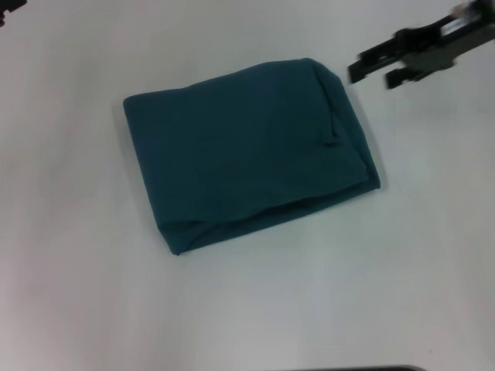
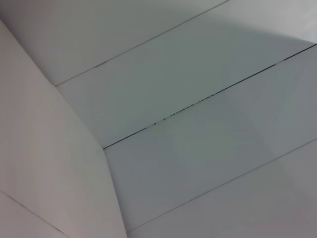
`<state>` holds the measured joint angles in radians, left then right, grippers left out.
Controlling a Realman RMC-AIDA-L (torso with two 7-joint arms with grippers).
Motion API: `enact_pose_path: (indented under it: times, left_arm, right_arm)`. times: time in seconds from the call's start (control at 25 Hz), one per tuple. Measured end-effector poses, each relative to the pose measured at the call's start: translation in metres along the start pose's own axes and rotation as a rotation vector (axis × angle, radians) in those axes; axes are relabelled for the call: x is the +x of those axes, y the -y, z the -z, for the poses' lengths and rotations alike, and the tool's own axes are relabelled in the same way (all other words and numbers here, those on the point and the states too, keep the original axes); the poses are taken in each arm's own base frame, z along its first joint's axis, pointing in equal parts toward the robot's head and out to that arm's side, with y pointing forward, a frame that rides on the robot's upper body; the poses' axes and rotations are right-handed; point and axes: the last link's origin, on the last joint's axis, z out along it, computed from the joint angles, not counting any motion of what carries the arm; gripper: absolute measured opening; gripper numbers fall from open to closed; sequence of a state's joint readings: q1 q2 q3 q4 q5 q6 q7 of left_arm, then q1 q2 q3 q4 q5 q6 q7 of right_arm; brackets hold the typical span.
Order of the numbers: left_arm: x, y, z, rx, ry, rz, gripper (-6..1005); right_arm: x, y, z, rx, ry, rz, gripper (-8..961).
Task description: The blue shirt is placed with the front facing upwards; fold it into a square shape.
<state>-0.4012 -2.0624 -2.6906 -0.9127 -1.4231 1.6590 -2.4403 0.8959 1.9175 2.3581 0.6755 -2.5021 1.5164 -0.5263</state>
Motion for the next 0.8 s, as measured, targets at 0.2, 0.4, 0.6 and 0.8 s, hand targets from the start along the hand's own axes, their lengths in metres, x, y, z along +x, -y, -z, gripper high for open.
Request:
enact_pose_path:
  times: [0.2, 0.4, 0.6, 0.8]
  left_arm:
    - [-0.001, 0.001, -0.001, 0.003, 0.001, 0.002, 947]
    - [-0.001, 0.001, -0.002, 0.006, -0.001, -0.001, 947]
    - [-0.002, 0.003, -0.003, 0.007, -0.002, 0.002, 947]
    - [-0.002, 0.004, -0.004, 0.006, -0.001, 0.002, 947]
  right_arm:
    - [0.002, -0.016, -0.035, -0.018, -0.019, 0.014, 897]
    - [0.001, -0.017, -0.043, -0.014, -0.002, 0.003, 897]
    - [0.0, -0.016, -0.051, -0.001, 0.028, -0.002, 896]
    - [0.004, -0.018, -0.063, -0.001, 0.037, -0.008, 895]
